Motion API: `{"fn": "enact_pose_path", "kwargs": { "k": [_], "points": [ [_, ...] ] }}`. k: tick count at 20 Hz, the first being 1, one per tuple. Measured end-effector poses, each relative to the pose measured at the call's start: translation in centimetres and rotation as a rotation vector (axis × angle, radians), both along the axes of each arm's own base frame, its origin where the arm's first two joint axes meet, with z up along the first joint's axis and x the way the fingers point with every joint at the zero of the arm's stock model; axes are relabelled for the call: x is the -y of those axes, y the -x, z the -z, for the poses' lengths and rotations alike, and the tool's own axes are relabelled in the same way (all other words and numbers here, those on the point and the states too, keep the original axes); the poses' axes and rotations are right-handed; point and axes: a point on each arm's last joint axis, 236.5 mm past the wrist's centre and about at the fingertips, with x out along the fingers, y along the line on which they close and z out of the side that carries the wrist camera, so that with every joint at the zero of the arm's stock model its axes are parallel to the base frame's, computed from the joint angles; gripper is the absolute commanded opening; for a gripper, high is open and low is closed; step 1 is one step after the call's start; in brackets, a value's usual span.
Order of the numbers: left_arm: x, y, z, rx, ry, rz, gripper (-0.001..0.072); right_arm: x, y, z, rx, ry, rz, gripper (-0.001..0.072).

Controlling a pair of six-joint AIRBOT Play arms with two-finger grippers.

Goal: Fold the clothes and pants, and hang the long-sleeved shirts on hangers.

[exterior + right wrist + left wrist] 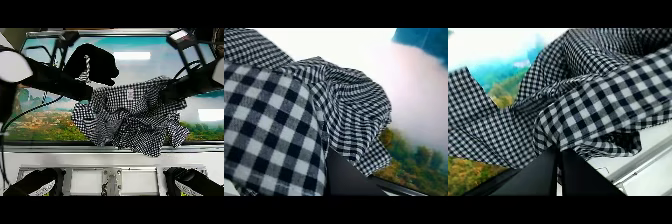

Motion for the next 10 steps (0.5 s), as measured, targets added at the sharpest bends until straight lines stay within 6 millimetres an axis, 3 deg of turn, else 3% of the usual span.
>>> {"fn": "enact_pose_path", "kwargs": {
  "k": [3,5,8,10],
  "points": [
    [-0.1,0.2,5.5,-0.168,0.026,-0.017,0.0010,0.1,0.5,4.9,-0.151,-0.103,0.037,0.0010],
    [0.7,0.8,7.9,-0.213,0.029,-0.002,0.0011,0.1,1.1,7.4,-0.219,-0.170,0.081,0.0010],
    [1.9,2.0,10.2,-0.237,0.017,0.037,0.0011,0.2,1.5,9.5,-0.264,-0.215,0.139,0.0011],
    [2.4,2.3,10.5,-0.235,0.013,0.056,0.0011,0.3,1.6,9.9,-0.267,-0.231,0.157,0.0011]
  ]
}}
